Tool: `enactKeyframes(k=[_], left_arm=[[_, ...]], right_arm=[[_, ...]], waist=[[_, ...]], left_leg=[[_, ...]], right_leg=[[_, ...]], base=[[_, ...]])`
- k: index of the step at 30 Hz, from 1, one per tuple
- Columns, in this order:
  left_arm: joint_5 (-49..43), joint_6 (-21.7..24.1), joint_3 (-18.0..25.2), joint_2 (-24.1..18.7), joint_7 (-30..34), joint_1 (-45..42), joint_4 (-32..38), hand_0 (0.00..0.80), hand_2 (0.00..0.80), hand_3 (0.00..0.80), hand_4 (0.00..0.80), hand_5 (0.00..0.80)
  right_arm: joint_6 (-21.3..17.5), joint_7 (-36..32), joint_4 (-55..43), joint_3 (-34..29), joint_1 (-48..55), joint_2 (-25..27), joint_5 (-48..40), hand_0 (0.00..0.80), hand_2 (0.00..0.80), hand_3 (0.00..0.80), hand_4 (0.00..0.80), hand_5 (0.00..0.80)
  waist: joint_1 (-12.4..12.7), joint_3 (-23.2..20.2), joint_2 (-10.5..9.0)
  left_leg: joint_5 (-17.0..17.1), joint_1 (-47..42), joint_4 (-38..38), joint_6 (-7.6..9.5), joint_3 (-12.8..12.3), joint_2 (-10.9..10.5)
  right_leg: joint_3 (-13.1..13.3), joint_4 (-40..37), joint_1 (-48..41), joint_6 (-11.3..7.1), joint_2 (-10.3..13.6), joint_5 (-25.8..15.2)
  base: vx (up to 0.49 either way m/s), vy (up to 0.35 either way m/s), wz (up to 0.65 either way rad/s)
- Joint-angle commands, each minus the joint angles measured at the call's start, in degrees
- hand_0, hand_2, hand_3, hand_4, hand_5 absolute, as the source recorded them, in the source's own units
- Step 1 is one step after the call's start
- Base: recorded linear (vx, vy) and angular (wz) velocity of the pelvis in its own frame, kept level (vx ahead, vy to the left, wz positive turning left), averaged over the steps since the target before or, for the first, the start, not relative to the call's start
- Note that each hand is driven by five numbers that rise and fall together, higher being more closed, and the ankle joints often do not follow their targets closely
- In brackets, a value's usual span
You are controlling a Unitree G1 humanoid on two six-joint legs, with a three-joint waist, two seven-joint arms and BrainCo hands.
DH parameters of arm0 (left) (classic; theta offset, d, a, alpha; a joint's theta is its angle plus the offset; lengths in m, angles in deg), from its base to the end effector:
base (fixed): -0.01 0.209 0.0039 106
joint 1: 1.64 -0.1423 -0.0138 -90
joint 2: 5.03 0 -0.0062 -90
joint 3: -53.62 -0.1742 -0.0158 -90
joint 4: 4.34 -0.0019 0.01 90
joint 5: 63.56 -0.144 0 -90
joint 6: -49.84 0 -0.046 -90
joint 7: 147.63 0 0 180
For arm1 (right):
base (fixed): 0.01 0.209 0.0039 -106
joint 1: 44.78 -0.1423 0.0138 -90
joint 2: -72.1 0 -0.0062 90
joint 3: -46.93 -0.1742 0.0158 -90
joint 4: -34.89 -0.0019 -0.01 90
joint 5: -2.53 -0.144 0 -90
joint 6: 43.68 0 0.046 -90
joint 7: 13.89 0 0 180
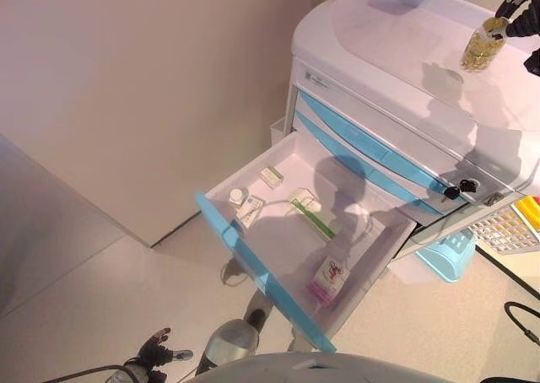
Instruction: Open the drawer and pick up the medicine
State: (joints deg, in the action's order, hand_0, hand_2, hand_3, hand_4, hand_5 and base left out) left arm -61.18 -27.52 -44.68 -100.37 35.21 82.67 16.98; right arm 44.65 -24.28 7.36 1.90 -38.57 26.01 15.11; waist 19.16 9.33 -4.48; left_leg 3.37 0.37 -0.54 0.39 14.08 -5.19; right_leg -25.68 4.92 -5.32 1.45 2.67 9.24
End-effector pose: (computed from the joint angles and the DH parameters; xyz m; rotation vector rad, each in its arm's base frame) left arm 0.0515 0.2663 -0.0988 0.3457 1.0954 0.0416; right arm 0.3151 -0.3162 0.3367 -1.4083 0.0501 -0.3286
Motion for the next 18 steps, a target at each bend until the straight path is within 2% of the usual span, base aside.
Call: enactKeyframes(k=[1,14,18], left_arm=[[1.66,2.63,-1.73,-3.41,0.3,-1.31,1.62,0.0,0.0,0.0,0.0,0.0],[2.28,2.1,-1.72,-4.11,-0.07,-0.51,3.85,0.0,0.0,0.0,0.0,0.0],[2.83,2.3,-2.1,-4.13,-0.11,-0.31,3.82,0.0,0.0,0.0,0.0,0.0]], right_arm=[[-1.59,-2.28,-1.94,5.6,-6.84,4.73,2.01,0.8,0.8,0.8,0.8,0.8],[-0.29,-10.69,-1.38,3.46,-2.76,4.85,3.78,0.8,0.8,0.8,0.8,0.8],[-1.01,-9.8,0.1,3.24,-1.9,4.58,5.12,0.8,0.8,0.8,0.8,0.8]], waist=[[1.56,0.35,-2.61],[1.16,2.57,-2.54],[1.08,3.25,-2.25]], left_leg=[[-5.64,0.78,-1.79,-0.13,-2.1,-1.67],[-5.32,2.01,-2.23,-0.24,-2.98,-1.49],[-5.21,2.31,-2.28,-0.27,-3.51,-1.26]], right_leg=[[2.67,2.04,1.37,-2.36,1.89,-1.14],[3.29,2.08,2.68,-2.39,1.81,-1.66],[3.35,1.92,3.0,-2.49,1.84,-1.95]], base=[[0.0,0.0,0.0],[0.0,0.0,0.0],[-0.024,-0.001,-0.03]])
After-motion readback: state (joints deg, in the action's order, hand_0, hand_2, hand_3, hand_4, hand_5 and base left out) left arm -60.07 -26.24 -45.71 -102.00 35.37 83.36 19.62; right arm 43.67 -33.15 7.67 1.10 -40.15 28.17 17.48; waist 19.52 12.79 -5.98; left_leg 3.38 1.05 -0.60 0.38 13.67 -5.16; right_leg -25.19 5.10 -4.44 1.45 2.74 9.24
